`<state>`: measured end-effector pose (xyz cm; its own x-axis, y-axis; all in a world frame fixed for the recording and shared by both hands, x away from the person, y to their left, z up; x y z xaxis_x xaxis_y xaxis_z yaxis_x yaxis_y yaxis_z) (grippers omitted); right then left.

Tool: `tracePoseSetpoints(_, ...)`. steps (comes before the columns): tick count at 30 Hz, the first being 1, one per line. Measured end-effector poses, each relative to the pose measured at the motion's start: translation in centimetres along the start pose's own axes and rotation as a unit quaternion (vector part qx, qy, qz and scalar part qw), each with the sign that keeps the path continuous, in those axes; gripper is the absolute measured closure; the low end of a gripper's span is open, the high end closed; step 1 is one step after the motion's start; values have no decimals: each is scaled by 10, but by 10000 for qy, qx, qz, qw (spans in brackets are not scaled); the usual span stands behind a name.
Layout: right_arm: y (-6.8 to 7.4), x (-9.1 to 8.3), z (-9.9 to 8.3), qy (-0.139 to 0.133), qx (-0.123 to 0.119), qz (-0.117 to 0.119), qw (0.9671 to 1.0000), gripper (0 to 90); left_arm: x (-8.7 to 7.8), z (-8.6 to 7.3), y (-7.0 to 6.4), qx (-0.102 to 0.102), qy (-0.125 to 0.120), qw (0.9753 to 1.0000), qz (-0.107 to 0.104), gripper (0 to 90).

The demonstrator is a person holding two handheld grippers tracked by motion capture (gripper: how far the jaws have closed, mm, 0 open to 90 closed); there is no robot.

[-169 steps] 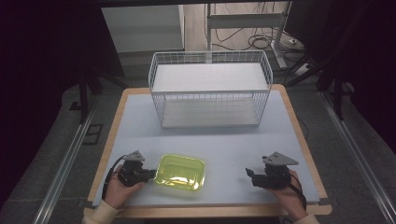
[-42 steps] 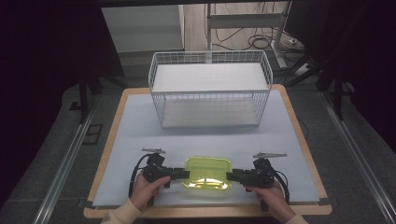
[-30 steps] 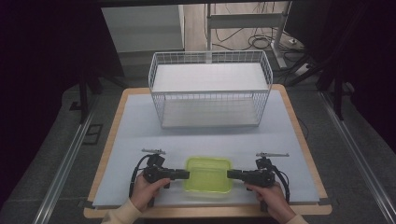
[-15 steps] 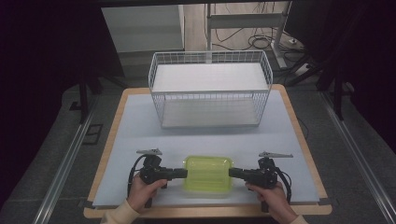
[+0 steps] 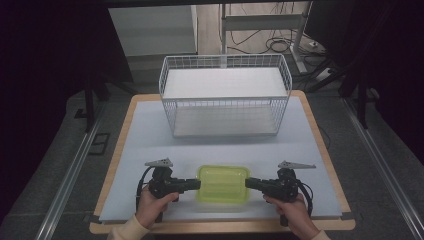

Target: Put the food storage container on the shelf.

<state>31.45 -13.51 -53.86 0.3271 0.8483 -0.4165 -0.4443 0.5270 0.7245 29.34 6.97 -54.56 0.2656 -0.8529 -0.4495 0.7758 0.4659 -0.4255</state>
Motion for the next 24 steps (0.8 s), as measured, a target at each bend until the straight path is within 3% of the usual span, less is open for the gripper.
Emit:
tracePoseSetpoints(8,10,-2,8,-26,-182,-45,9998,816,-8,9,-4,18,-77,9999,82,817)
tracePoseSetpoints(12,16,-4,12,4,-158,-44,9999,816,-12,13,-7,12,-83,9999,107,817)
tracePoseSetpoints(24,41,-14,33,-37,-352,-98,9993,816,-28,38,-16,68,-174,9998,104,817)
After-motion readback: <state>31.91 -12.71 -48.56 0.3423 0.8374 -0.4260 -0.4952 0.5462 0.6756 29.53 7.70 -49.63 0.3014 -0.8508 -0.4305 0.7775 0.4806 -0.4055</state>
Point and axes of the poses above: each handheld gripper's, and its own axes: x roughly forward along the jaws, z roughly out of its top, y roughly to its left, the point moved 10 cm from there along x, roughly forward along the jaws, and after that the axes turned 12 degrees about x, right-handed, at the moved point
